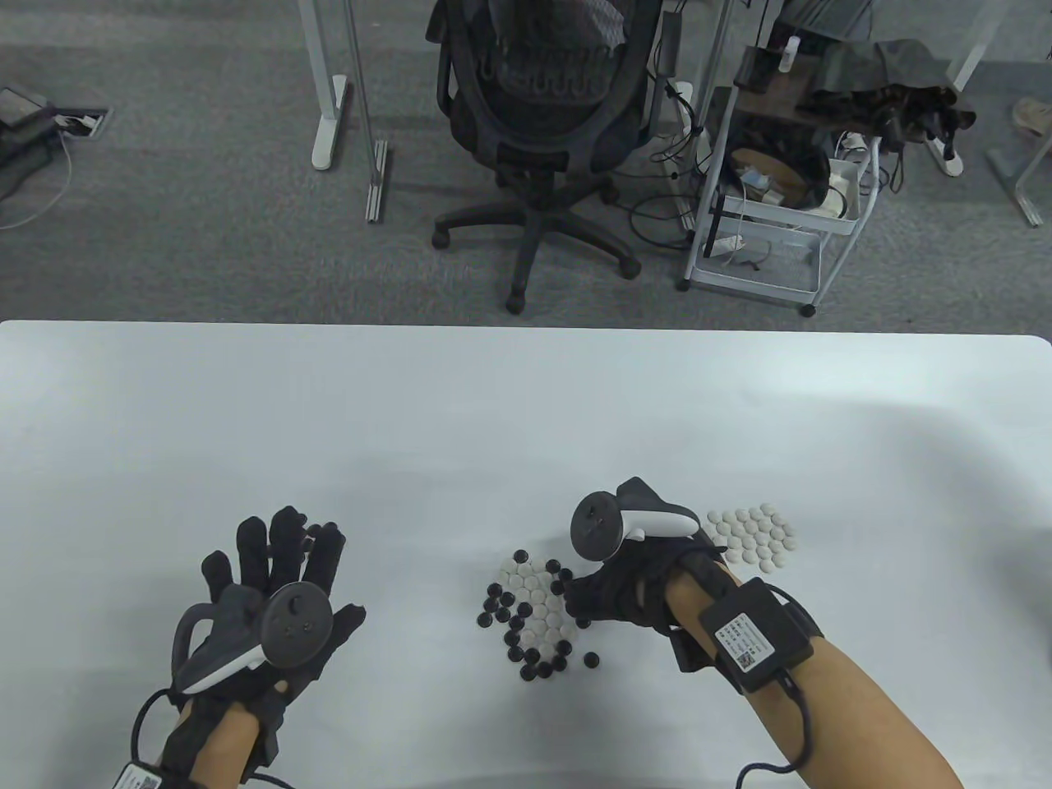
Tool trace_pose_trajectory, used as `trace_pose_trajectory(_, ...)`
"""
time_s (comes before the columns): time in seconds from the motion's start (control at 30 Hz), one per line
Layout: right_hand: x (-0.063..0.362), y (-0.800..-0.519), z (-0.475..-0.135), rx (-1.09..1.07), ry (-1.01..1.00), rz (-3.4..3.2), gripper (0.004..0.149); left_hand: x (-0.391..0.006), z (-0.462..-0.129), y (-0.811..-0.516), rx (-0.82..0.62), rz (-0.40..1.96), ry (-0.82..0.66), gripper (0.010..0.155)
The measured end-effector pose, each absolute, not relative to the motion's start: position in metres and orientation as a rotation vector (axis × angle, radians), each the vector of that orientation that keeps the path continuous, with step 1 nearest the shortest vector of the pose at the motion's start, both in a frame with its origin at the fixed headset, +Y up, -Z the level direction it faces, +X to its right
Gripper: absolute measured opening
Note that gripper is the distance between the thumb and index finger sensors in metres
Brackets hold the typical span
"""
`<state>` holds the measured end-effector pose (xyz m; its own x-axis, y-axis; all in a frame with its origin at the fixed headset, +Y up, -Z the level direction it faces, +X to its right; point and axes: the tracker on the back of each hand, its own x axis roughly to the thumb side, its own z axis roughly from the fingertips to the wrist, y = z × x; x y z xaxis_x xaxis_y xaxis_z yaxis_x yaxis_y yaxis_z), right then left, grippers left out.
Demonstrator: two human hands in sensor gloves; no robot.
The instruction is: Go stone sorting task
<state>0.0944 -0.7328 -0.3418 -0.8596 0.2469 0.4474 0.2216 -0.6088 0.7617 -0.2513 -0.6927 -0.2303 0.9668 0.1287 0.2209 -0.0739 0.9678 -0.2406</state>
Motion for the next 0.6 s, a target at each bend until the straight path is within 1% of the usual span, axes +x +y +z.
trace_pose_trajectory(0.13, 0.083, -0.745, -0.342, 0.851, 1.395, 2.651, 0.062, -0.251, -0.230, -0.692, -0.230, 0.106, -0.240, 0.077)
trace_pose_trajectory(0.33, 0.080, -0.755, -0.343, 0.844, 1.418, 2.638, 0.062, -0.253, -0.230, -0.692, -0.229, 0.112, -0.237, 0.077)
trace_pose_trajectory(0.43, 0.087, -0.753, -0.346, 0.805, 1.411, 2.640, 0.062, -0.253, -0.230, -0.692, -0.228, 0.113, -0.238, 0.077)
trace_pose_trajectory(0.6, 0.118, -0.749, -0.355, 0.681, 1.420, 2.716, 0.061, -0.252, -0.230, -0.692, -0.227, 0.111, -0.242, 0.077)
